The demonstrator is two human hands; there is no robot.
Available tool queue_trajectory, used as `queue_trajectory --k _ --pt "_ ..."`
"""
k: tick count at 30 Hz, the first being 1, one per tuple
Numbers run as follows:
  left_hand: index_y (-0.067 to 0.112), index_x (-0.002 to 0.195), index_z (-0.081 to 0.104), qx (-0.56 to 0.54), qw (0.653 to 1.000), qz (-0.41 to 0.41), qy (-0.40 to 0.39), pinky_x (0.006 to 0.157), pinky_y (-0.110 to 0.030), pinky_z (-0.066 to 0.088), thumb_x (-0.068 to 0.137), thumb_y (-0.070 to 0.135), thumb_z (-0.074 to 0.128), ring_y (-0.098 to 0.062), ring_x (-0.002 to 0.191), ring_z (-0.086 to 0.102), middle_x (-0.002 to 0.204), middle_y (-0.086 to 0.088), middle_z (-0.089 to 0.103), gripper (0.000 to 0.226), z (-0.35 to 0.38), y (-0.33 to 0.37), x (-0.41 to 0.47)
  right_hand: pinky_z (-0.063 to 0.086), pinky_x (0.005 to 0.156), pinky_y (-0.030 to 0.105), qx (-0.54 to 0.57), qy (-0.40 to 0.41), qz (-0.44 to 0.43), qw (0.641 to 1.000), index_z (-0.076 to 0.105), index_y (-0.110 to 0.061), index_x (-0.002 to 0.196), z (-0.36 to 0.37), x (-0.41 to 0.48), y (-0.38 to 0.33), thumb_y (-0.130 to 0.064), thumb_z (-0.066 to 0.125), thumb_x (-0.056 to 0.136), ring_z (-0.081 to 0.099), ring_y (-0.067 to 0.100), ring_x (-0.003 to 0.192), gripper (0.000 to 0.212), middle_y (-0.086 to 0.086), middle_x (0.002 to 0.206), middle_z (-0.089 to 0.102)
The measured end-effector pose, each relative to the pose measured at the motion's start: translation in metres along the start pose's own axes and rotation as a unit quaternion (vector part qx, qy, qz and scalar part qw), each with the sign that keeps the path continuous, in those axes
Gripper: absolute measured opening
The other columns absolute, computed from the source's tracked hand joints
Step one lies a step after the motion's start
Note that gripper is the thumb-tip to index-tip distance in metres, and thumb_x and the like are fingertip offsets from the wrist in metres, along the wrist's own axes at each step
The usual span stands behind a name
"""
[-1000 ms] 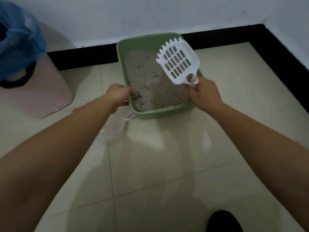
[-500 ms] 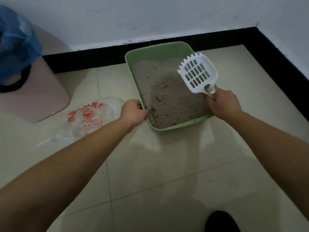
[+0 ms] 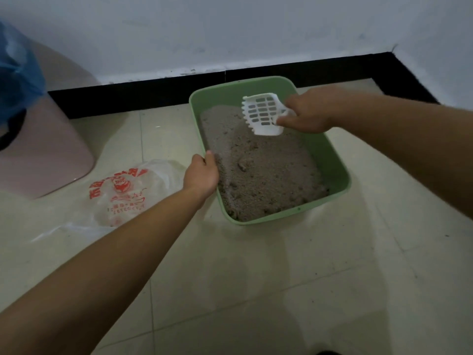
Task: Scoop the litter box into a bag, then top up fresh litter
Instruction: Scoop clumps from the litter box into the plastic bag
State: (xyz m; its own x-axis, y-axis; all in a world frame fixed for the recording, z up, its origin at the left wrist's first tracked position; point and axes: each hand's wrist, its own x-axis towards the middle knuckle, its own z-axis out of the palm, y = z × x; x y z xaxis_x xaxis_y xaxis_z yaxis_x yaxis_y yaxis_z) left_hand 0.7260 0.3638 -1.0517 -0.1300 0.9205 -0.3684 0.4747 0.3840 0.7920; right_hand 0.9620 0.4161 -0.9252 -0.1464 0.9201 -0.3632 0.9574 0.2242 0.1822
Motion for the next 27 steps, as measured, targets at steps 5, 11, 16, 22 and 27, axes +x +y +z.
queue_trajectory --k 5,11,16,22,27 --pt "0.007 0.098 0.045 0.005 0.997 0.018 0.077 0.074 -0.032 0.033 0.105 0.035 0.022 -0.026 0.084 0.047 0.084 -0.004 0.048 0.038 0.021 -0.006 0.004 0.038 0.064 0.029 -0.069 0.058 -0.048 0.995 0.036 -0.023 0.142 0.033 0.028 -0.001 -0.064 0.031 0.097 0.050 0.020 0.072 0.062 0.000 0.076 0.046" --pt "0.010 0.086 0.041 0.024 0.990 0.020 0.139 0.063 -0.029 0.024 0.105 0.035 0.024 -0.003 0.062 0.040 0.070 0.005 0.042 0.036 0.031 -0.008 0.006 0.042 0.055 0.025 -0.103 0.056 -0.122 0.986 0.048 -0.022 0.139 0.055 0.055 0.008 -0.074 0.017 0.091 0.049 0.013 0.056 0.077 0.004 0.061 0.052" --pt "0.010 0.082 0.039 0.006 0.987 0.043 0.153 0.065 -0.031 0.030 0.105 0.035 0.026 -0.008 0.061 0.038 0.068 0.002 0.041 0.037 0.033 -0.015 0.009 0.040 0.052 0.023 -0.133 0.101 -0.088 0.982 0.049 -0.020 0.136 0.052 0.066 0.028 -0.081 0.009 0.082 0.052 0.020 0.053 0.091 0.010 0.062 0.053" --pt "0.011 0.081 0.039 -0.021 0.987 0.046 0.153 0.062 -0.030 0.026 0.105 0.034 0.028 -0.006 0.061 0.037 0.068 0.005 0.040 0.035 0.034 -0.016 0.009 0.033 0.049 0.023 -0.096 0.048 -0.126 0.986 0.056 -0.018 0.135 0.062 0.068 0.014 -0.076 0.024 0.087 0.048 0.016 0.052 0.081 0.005 0.057 0.050" --pt "0.016 0.074 0.036 -0.059 0.986 0.046 0.151 0.063 -0.031 0.029 0.105 0.034 0.029 -0.006 0.061 0.036 0.068 0.005 0.040 0.036 0.032 -0.016 0.006 0.038 0.048 0.022 -0.077 0.045 -0.209 0.974 0.054 -0.022 0.138 0.069 0.065 0.000 -0.081 0.010 0.079 0.053 0.014 0.052 0.094 0.002 0.056 0.054"
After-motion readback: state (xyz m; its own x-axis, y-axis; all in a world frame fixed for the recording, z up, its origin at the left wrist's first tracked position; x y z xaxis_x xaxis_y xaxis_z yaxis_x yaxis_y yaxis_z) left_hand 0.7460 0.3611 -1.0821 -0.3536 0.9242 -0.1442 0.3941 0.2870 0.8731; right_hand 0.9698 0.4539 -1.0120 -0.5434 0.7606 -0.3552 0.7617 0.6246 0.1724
